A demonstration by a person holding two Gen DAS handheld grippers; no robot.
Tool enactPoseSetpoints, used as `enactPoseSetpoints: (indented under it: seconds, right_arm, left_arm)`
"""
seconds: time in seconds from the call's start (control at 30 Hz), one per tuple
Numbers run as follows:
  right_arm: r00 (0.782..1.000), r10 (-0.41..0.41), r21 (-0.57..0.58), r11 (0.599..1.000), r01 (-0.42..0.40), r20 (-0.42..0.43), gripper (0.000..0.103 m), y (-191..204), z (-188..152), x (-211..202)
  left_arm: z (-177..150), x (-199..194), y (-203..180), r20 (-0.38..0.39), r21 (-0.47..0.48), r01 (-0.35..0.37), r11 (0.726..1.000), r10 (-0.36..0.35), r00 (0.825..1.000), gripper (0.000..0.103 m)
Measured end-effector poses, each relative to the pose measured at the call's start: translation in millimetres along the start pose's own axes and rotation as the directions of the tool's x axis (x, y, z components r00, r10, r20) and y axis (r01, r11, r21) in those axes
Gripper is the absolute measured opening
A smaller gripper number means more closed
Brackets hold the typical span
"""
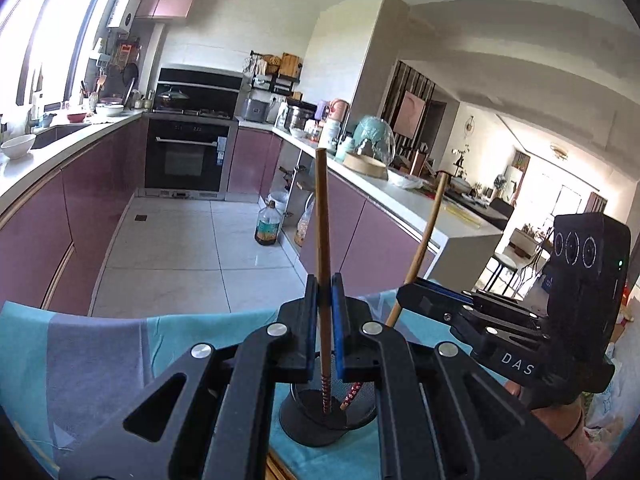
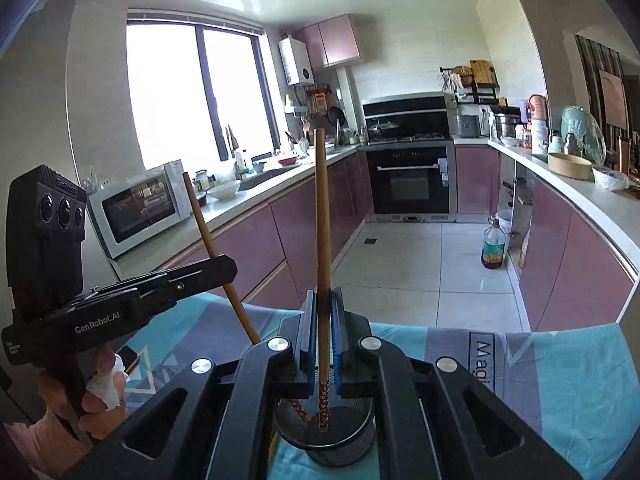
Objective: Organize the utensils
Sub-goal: 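Lift the left gripper's chopstick into the black mesh cup while the right inserts its own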
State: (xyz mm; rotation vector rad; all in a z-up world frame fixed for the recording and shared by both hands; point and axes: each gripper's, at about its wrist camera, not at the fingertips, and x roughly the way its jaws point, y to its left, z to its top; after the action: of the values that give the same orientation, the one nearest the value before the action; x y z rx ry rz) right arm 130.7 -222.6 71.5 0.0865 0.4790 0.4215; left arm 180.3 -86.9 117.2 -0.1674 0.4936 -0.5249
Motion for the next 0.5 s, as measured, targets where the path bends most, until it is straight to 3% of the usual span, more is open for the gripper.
enactPoseSetpoints:
  seconds: [0.23, 0.5]
  right_arm:
    - [0.986, -0.009, 0.007, 1.000, 0.011, -0.164, 0.005, -5, -21, 42]
    - [0.976, -0.023, 0.032, 0.999, 0.031, -0.218, 0.008, -9, -22, 62]
  left_arm:
    - [-29, 46, -12, -0.148, 0.062, -0.010, 0.998, 0.019, 0.989, 0.007]
    - [-42, 80, -7, -0.176, 0.084, -0.041, 0.996, 0.056, 0.983, 0.008]
